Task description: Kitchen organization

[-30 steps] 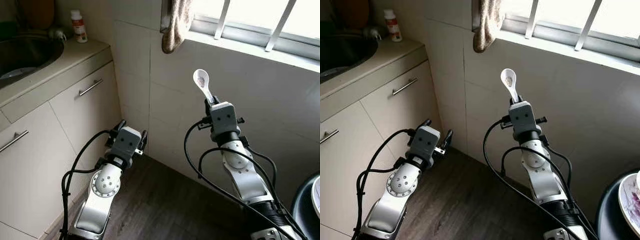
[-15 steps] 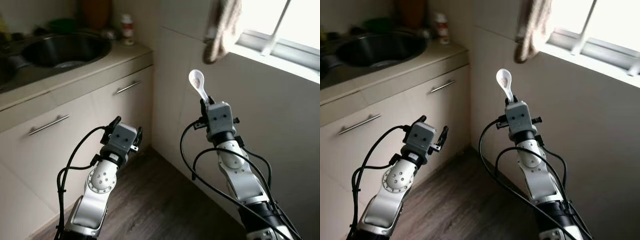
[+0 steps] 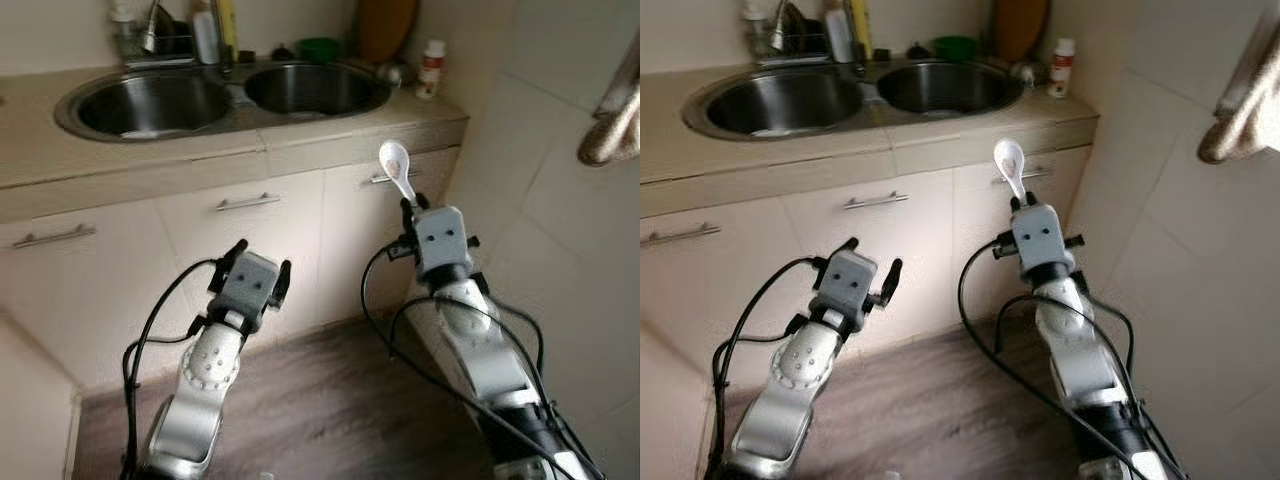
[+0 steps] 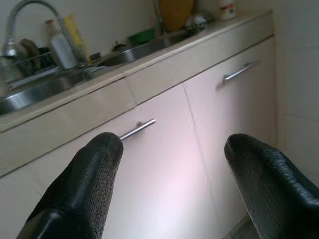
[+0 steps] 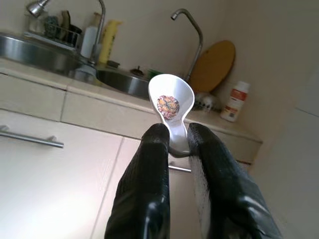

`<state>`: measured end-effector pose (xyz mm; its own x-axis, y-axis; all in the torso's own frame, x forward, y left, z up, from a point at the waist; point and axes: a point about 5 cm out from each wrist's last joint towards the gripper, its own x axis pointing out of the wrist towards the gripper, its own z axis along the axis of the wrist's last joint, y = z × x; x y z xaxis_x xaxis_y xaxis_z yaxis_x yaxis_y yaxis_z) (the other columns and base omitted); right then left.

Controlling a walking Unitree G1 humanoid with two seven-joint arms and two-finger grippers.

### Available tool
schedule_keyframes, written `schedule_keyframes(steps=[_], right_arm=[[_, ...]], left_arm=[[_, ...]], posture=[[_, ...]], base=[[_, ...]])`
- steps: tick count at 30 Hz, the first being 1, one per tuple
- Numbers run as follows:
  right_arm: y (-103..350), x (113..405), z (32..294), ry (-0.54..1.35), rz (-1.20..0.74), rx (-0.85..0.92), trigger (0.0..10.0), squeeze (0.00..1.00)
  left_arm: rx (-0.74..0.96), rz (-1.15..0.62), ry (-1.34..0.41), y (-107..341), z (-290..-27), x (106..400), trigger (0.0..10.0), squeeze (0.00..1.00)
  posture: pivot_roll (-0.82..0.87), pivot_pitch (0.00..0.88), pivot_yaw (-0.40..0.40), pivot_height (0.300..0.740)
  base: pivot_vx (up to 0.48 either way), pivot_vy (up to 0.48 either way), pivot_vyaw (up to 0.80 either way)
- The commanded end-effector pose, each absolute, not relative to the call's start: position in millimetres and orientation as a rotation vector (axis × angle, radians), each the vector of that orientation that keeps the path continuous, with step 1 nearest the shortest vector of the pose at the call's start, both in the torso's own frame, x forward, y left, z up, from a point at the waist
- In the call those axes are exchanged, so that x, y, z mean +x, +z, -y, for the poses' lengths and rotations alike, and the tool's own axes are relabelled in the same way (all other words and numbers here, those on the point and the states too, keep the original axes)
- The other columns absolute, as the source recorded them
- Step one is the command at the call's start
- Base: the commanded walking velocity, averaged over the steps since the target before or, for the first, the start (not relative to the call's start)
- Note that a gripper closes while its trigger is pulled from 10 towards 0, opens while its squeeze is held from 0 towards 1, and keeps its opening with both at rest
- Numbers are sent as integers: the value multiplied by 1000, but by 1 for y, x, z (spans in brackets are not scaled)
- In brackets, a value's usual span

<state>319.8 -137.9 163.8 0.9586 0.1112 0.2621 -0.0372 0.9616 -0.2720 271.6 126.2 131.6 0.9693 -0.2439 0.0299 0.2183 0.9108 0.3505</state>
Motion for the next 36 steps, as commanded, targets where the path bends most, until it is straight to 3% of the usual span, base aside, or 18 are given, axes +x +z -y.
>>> schedule_keyframes(steps=[1, 5, 6, 7, 8, 11, 15, 36], right_arm=[[170, 321, 134, 88, 294, -240, 0, 0], [175, 322, 135, 75, 309, -202, 0, 0], [178, 323, 137, 65, 315, -169, 2353, 0], [178, 323, 138, 63, 316, -160, 2353, 0], [179, 323, 139, 60, 318, -161, 667, 0], [180, 323, 140, 53, 322, -162, 1294, 0], [183, 323, 140, 52, 333, -154, 39, 0], [191, 327, 137, 52, 354, -155, 0, 0]], left_arm=[[353, 93, -218, 137, -132, 272, 10000, 0], [341, 109, -209, 140, -133, 273, 10000, 0], [335, 115, -205, 141, -133, 273, 10000, 0], [334, 116, -204, 141, -133, 273, 10000, 0], [329, 120, -202, 142, -133, 273, 10000, 0], [316, 128, -197, 144, -134, 273, 10000, 0], [300, 145, -190, 147, -135, 273, 10000, 0], [294, 172, -184, 152, -136, 274, 10000, 0]], posture=[[127, 0, -81, 740], [126, 0, -81, 740], [127, 0, -81, 740], [127, 0, -81, 740], [127, 0, -80, 740], [127, 0, -80, 740], [129, 0, -81, 740], [135, 0, -81, 740]], base=[[0, 0, 800], [0, 0, 623], [0, 0, 0], [0, 0, 0], [0, 0, 0], [0, 0, 0], [66, 0, 0], [284, 0, 0]])
